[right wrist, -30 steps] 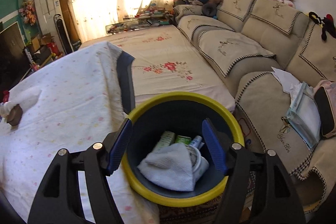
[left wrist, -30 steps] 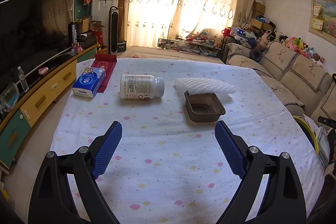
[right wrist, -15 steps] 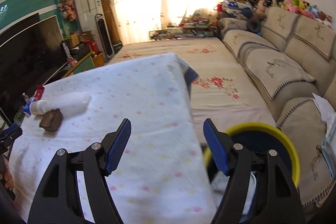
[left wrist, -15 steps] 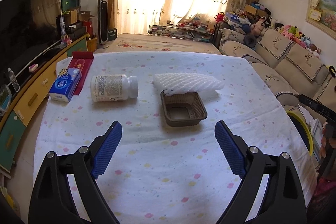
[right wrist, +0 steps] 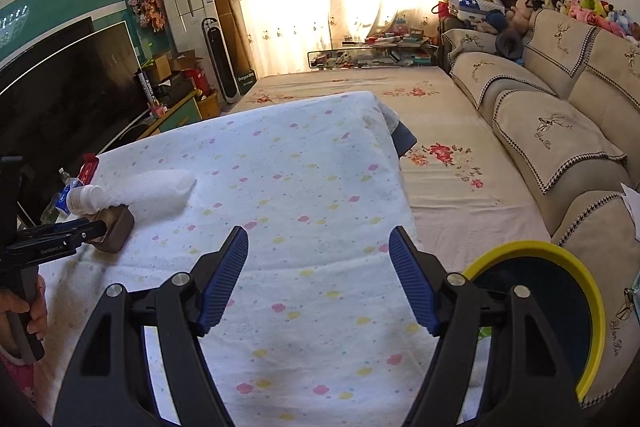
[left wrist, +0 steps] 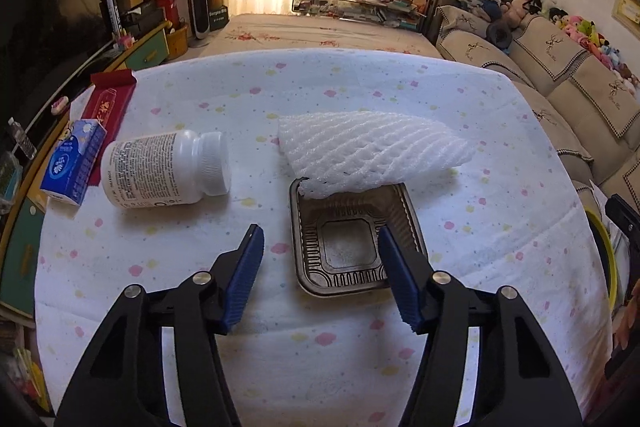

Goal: Collect trash
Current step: 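Move the open left gripper down over the brown plastic tray, then close the left gripper on the brown tray's rim and lift it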

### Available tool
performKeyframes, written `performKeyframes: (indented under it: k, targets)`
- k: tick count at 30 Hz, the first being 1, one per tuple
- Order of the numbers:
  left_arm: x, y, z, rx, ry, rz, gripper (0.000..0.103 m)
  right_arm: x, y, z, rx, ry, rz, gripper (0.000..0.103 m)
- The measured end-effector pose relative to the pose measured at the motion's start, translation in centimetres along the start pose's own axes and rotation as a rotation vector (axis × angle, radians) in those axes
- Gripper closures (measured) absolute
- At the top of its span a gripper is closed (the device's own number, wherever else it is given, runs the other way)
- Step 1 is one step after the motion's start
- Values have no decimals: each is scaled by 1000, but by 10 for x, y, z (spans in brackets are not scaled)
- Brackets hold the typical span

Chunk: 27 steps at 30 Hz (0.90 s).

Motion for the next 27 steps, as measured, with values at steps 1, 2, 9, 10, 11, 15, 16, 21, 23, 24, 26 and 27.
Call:
performKeyframes:
  k: [1, 2, 9, 10, 11, 15, 16, 21, 23, 24, 26, 27]
  targets:
    - [-1, -4, 1, -8, 3, 1, 50, -2, 0, 1, 0, 6, -1, 33]
    - [-1, -8, 1, -15, 3, 0, 53, -3, 0, 2, -1, 11, -1, 32]
    - [-2, -18, 5, -46, -3, -21, 78, 0, -5, 6, -14, 15, 6, 32]
    - [-3, -17, 6, -46, 0, -22, 83, -1, -5, 6, -15, 16, 8, 32]
    - [-3, -16, 6, -47, 6, -18, 88, -1, -6, 7, -15, 21, 12, 32]
    - [-8, -7, 10, -38, 22, -10, 91, -5, -8, 10, -18, 35, 21, 32]
    - [-8, -4, 12, -35, 22, -8, 91, -6, -9, 11, -19, 38, 24, 32]
    - [-6, 15, 34, -40, 24, 16, 97, -5, -14, 14, -32, 41, 38, 32]
    - [-2, 27, 46, -33, 22, 30, 97, -4, -15, 15, -33, 37, 42, 32]
    - [0, 33, 52, -29, 21, 40, 97, -4, -15, 15, -32, 35, 44, 32]
    - [6, 45, 64, -20, 16, 54, 97, -3, -15, 14, -26, 30, 52, 32]
    - [11, 50, 70, -15, 11, 64, 97, -1, -14, 13, -19, 29, 61, 32]
Point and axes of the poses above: each gripper's, at about its wrist camera, not at the fingertips, and y roughly against the way its jaws point, x to its right, z to its underside, the point moved 9 cm from there along -y, roughly the way its jaws point, and after that the axes turned 13 degrees about z, right-handed, at the moved point
